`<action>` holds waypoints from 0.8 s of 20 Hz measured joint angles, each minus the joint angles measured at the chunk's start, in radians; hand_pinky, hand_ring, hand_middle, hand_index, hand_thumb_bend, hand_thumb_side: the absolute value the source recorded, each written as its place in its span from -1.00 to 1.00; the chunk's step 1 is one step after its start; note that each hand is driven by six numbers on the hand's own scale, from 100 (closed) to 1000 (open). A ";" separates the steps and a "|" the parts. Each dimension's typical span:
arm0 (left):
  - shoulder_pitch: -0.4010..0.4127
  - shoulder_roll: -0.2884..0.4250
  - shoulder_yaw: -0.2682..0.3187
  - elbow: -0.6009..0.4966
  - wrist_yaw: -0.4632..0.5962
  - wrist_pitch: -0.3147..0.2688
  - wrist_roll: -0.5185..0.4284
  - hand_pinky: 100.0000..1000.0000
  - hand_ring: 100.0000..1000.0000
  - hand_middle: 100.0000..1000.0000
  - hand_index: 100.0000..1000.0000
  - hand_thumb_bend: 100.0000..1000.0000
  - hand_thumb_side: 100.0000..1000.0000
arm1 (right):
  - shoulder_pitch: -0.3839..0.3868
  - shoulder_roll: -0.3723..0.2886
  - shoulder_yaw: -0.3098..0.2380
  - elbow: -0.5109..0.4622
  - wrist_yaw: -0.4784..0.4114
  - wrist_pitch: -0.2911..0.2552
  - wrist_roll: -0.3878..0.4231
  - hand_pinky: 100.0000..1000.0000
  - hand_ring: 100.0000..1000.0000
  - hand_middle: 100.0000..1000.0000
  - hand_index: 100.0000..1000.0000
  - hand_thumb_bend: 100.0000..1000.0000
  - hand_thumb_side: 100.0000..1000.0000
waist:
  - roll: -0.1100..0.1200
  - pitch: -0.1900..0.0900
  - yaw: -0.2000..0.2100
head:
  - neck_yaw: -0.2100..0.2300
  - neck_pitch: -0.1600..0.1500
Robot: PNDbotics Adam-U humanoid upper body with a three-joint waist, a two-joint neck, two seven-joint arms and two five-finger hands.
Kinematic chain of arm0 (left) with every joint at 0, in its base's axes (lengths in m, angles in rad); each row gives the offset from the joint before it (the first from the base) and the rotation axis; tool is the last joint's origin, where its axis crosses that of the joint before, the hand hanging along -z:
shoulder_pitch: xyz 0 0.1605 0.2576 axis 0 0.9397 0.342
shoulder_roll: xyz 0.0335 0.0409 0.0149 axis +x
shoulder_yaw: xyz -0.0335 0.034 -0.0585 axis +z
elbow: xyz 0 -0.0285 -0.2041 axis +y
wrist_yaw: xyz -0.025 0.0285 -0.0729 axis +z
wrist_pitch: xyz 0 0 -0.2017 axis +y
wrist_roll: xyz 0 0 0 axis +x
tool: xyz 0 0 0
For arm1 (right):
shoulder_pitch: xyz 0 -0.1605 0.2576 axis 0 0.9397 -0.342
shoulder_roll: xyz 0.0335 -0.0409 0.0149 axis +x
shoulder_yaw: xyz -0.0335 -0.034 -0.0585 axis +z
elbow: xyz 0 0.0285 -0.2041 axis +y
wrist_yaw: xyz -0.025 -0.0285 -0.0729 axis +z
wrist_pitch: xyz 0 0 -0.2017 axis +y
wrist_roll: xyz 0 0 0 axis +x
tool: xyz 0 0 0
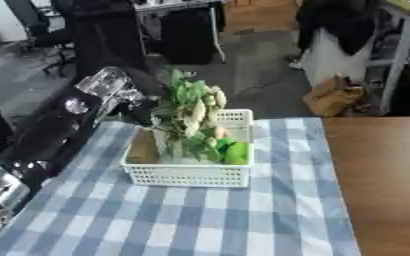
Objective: Pick up objects on the table and place them in the box.
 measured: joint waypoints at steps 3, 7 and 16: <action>-0.017 0.000 0.013 0.000 0.090 0.016 -0.080 1.00 1.00 1.00 1.00 0.05 1.00 | 0.000 0.000 0.000 0.000 -0.002 0.000 0.000 0.38 0.48 0.14 0.15 -1.00 0.77 | 0.000 0.000 0.000 | 0.001 0.000; -0.029 -0.010 0.025 0.002 0.149 0.069 -0.179 1.00 1.00 1.00 1.00 0.37 1.00 | 0.000 0.000 0.000 0.000 -0.007 0.000 0.000 0.38 0.48 0.14 0.14 -1.00 0.77 | 0.000 0.000 0.000 | 0.002 0.000; -0.032 -0.018 0.031 0.001 0.148 0.116 -0.225 1.00 1.00 1.00 1.00 0.41 1.00 | 0.000 0.000 0.000 0.000 -0.011 0.000 0.001 0.38 0.48 0.14 0.14 -1.00 0.75 | 0.000 0.000 -0.001 | 0.000 0.000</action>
